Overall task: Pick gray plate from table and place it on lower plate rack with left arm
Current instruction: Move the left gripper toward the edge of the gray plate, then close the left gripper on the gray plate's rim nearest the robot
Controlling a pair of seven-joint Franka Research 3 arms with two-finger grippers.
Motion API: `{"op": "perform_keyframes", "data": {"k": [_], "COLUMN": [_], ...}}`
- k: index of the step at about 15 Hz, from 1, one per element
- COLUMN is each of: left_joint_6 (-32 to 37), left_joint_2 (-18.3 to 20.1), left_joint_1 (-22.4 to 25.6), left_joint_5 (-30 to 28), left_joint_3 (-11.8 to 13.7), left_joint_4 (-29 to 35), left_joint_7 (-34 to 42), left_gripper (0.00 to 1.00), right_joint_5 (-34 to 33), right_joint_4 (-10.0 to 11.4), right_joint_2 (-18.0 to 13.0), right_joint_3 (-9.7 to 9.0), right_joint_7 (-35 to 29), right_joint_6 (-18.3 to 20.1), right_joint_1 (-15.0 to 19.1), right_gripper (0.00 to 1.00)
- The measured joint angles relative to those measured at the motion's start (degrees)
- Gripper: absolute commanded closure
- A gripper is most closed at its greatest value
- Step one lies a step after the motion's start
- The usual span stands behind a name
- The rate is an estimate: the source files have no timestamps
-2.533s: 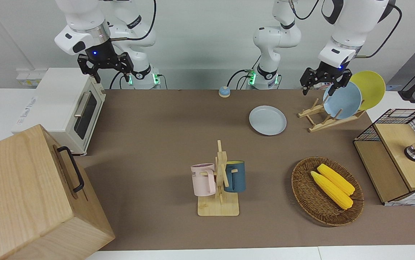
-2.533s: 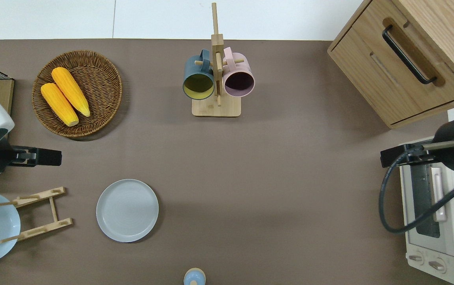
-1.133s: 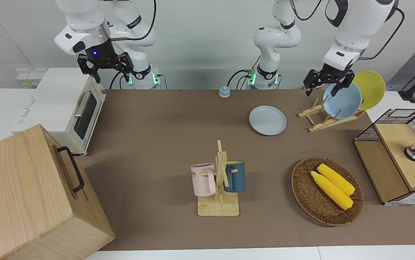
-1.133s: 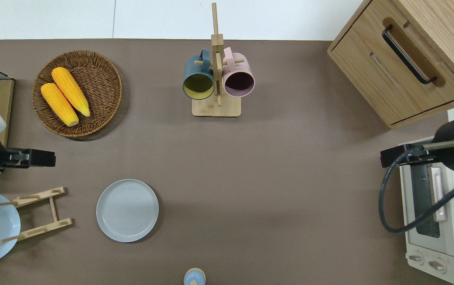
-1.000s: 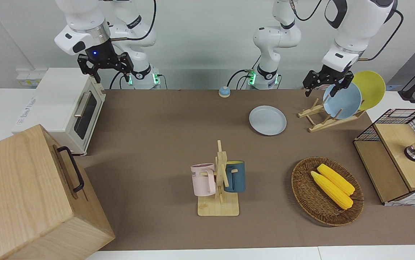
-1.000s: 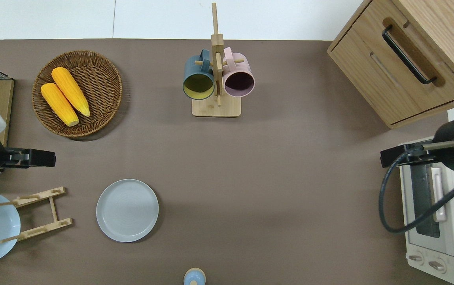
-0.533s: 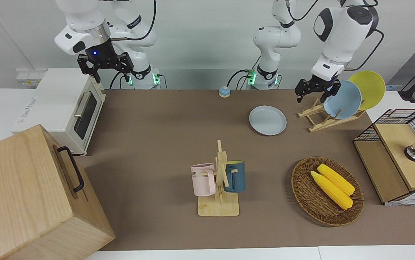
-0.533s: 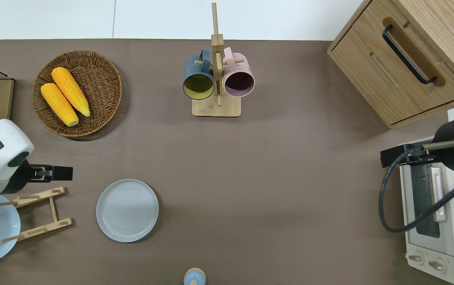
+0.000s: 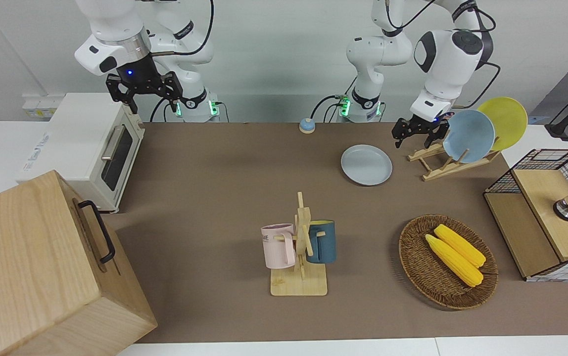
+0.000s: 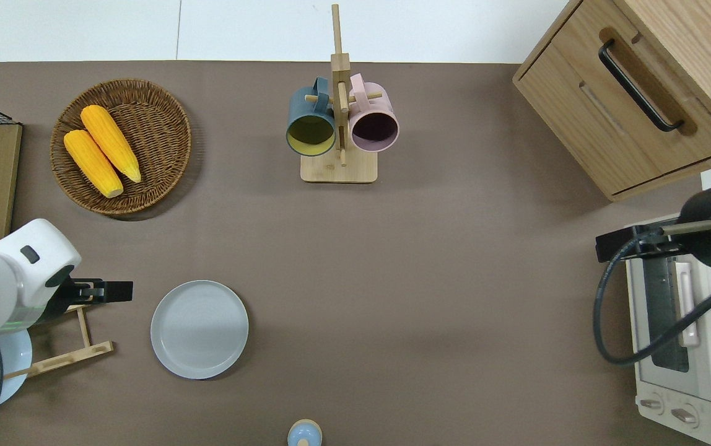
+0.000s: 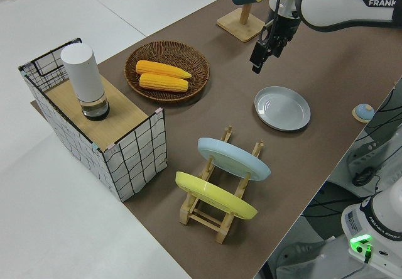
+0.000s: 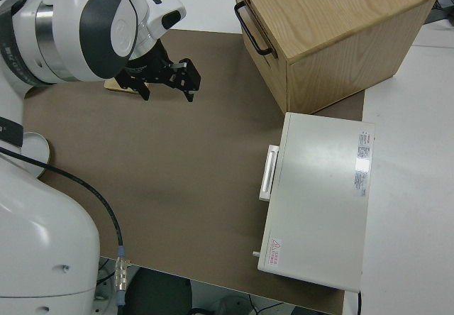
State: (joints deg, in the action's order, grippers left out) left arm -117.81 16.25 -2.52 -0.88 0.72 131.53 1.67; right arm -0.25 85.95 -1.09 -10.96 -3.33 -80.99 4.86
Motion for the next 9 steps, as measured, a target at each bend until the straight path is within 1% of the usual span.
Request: {"op": "perform_keyframes", "data": {"k": [4,9], "left_joint_6": [-4.95,-11.94], "left_joint_2": [1.58,1.9], "left_joint_1": [-0.01,-0.04], "left_joint_5": [-0.06,-0.07], "left_joint_3": [-0.1,-0.27], "left_joint_4": [6.04,12.58], "left_joint_7": [0.0,0.0], "left_gripper": [0.01,0.01], "right_joint_5": [0.0,0.0], "right_joint_4": [0.0,0.0], "right_joint_2": [0.0,0.0], "right_joint_3": [0.0,0.0], "right_joint_7": [0.0,0.0], "right_joint_6": [0.0,0.0], "right_joint_1": [0.0,0.0], "right_gripper": [0.011,0.011]}}
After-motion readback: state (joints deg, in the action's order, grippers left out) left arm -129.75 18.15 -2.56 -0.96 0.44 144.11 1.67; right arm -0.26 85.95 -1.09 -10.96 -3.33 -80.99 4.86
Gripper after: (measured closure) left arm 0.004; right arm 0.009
